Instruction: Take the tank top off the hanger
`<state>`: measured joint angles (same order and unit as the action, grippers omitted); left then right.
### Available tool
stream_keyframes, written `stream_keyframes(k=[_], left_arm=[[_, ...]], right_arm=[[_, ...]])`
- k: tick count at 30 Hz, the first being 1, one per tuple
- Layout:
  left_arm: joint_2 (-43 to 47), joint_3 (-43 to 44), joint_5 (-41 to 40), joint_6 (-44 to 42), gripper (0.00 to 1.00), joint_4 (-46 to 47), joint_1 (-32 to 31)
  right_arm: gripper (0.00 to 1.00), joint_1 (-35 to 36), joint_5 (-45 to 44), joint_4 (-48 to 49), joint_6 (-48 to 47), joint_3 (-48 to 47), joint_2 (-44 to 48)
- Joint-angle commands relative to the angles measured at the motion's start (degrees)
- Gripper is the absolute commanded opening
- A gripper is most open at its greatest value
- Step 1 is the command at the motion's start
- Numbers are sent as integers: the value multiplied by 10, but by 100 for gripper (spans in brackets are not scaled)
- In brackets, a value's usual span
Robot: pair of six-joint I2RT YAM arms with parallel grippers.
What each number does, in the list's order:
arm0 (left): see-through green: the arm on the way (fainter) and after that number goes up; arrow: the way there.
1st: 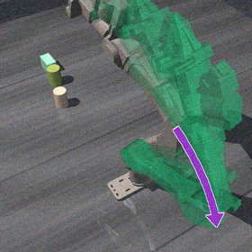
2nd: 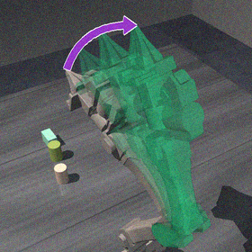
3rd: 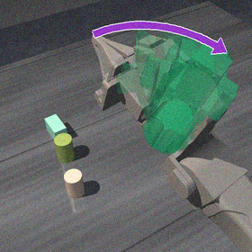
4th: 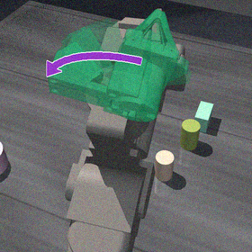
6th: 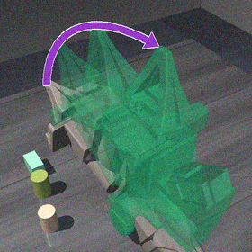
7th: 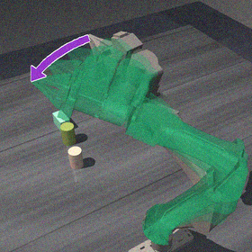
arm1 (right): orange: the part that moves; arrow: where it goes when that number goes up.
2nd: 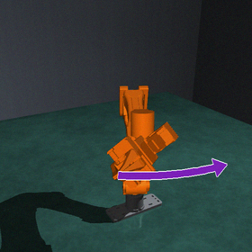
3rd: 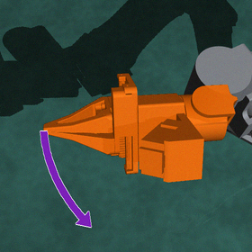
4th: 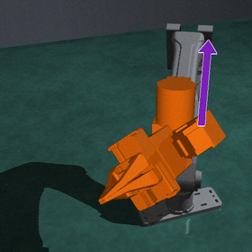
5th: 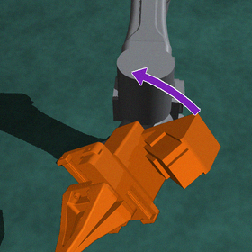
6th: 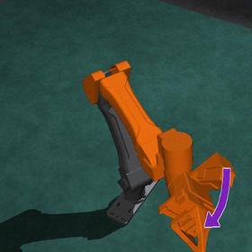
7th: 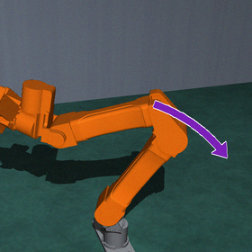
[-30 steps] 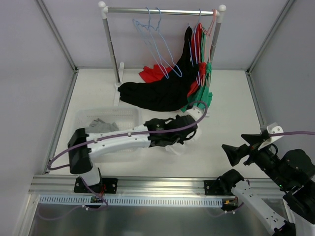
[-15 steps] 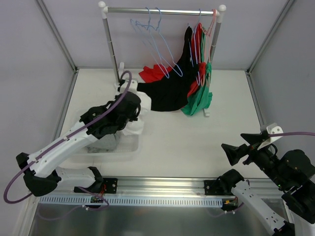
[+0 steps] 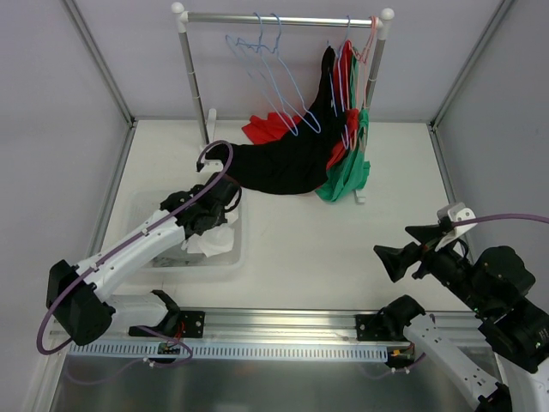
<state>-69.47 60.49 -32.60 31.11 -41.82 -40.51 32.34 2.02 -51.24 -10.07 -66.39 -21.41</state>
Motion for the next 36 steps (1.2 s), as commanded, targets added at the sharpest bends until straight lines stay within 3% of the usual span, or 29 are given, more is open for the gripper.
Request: stream_keyframes(k=[1,3,4,5,8,9,12,20,25,31,36], left_arm=[[-7,-19,11,37,0,46,18],[-11,-22,13,43,0,52,22],[-14,-23,13,44,6,53,24],[-15,-23,16,46,32,53,24],[-14,-22,28,47,61,53,25],[-6,-20,31,45,80,53,24],[21,-13,40,35,99,52,24],[134,52,93,-32,99,11,24],[179,88,133,-85,99,-57,24],[191,89,111,-117,99,-113,24],[227,9,134,-141,99,-101,24]], right_arm=[[100,-3,15,35,6,2,-7],[99,-2,16,35,6,5,-7],[99,-3,16,35,6,6,-7],[99,-2,16,35,5,6,-7],[99,-3,15,34,5,7,-12],[99,-2,11,34,5,7,-19],[99,-3,-10,32,11,2,-42],[99,-3,-68,68,15,-70,-183],[99,-21,-77,80,-16,-176,-306],[78,-78,-37,94,-22,-330,-467],[72,-79,-66,90,-57,-447,-599]])
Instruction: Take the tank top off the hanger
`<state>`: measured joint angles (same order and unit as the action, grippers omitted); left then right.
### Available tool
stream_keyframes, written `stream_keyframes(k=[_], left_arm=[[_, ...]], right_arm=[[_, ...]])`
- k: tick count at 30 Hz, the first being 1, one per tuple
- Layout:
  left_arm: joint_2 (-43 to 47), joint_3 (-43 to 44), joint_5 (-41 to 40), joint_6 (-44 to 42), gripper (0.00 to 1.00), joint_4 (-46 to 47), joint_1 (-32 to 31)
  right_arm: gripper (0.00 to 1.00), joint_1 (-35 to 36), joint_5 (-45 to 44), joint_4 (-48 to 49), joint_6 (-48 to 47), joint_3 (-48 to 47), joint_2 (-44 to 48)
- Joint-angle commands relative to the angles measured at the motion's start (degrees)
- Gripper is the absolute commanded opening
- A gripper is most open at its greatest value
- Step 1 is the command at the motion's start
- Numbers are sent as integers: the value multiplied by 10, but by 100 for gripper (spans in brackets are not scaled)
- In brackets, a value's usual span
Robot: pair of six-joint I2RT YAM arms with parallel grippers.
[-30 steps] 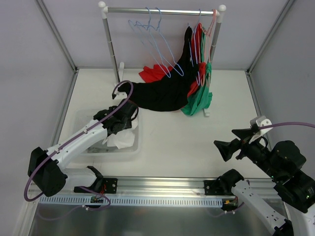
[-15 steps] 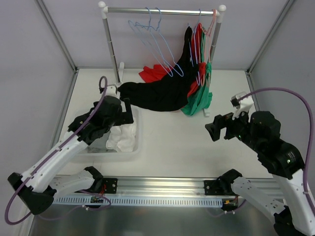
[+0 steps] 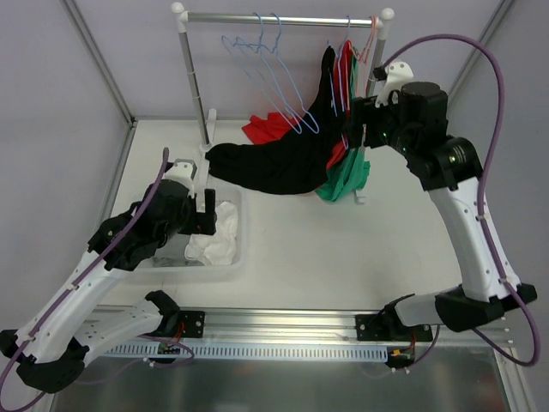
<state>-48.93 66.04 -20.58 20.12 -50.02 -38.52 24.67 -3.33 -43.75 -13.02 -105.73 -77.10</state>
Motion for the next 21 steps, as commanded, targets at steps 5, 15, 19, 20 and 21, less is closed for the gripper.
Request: stream_keyframes(k=[5,15,19,20,21], left_arm=[[72,-129,-32,-6,99,35,4],[69,-152,-19,-4,99,42,4],[57,-153,-18,-5,99,41,4],[57,-155,-15,-5,99,42,4],[57,-155,-13,-5,99,42,4]], right_arm=[[70,-2,-24,14,-46,-158,-126],[52,-9,-62,28,-65,-247,-241],[45,-14,-57,34,-61,-244,-263],[42,-15,-55,36,-59,-243,-271],[39,-15,-50,37,-57,-243,-274]])
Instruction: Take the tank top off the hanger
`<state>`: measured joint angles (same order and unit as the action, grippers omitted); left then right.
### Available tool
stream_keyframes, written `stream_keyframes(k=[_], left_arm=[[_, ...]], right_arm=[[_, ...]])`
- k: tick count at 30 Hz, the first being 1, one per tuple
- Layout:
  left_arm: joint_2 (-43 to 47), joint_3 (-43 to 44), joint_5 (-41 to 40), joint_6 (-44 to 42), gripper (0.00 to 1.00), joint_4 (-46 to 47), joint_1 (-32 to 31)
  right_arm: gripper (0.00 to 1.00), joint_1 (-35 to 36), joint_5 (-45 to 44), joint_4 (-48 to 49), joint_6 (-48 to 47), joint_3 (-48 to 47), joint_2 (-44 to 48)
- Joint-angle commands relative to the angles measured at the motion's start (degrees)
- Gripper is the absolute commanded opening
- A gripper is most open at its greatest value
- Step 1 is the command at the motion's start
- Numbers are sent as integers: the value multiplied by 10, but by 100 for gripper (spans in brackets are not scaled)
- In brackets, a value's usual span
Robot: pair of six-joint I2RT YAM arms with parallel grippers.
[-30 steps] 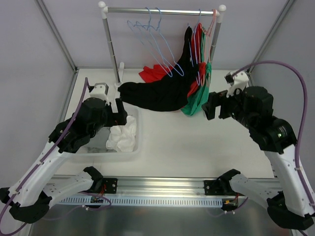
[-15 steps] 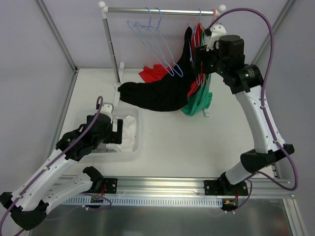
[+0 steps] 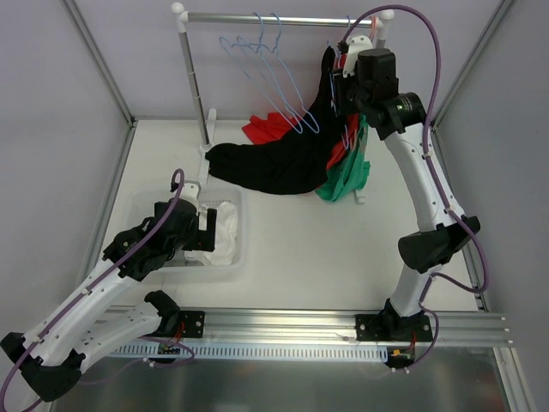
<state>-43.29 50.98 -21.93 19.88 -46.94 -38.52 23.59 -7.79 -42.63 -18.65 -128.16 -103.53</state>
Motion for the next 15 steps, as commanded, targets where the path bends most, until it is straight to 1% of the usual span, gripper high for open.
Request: stream_keyframes(k=[1,3,8,12,14,15], left_arm=[[-2,-4,0,-4,99,12,4],[-6,-5,1,-5,99,11,4],[-12,-4,4,-5,99,11,4],[-9,-5,3,-5,99,11,3],[-9,-5,3,-5,99,11,3],[-9,-5,3,-5,99,12,4]], right_arm=[[36,-7,-3,26,3,-17,-12],[34,-9,1,28,8,-15,-16],[18,-8,-12,36,20,-8,-12],[11,-8,-6,52,31,5,-3],[4,-8,-5,55,39,6,2],[3,-9,-5,59,41,7,3]])
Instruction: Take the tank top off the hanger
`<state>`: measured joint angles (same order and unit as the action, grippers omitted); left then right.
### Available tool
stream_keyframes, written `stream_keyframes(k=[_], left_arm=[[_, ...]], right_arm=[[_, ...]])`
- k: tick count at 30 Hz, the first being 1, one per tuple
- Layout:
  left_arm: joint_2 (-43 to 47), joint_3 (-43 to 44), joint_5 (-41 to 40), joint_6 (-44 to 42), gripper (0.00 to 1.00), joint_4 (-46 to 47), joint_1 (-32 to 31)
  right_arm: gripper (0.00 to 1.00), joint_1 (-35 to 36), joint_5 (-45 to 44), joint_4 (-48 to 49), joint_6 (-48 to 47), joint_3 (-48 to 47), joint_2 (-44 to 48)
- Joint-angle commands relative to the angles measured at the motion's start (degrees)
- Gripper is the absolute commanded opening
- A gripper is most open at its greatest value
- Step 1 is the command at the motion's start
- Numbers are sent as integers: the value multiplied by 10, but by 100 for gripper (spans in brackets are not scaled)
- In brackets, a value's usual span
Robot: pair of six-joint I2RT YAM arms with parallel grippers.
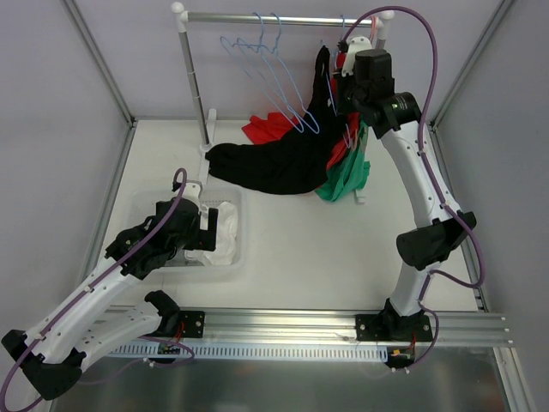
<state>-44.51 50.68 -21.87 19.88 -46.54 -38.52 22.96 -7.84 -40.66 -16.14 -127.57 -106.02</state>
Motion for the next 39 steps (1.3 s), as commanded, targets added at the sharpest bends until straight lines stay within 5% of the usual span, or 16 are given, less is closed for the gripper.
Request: stream_keyframes(k=[1,18,30,39], left_arm=[[3,-2,3,-5,99,8,4],[9,-2,3,-6,99,8,4],[10,-2,2,-5,99,8,4],[12,-2,0,-5,99,8,4]], right_arm=[[0,-2,-4,41,20,3,29],[0,-2,49,90,56,28,121],[0,-3,97,93,56,157,308],[0,-3,110,24,41,137,438]])
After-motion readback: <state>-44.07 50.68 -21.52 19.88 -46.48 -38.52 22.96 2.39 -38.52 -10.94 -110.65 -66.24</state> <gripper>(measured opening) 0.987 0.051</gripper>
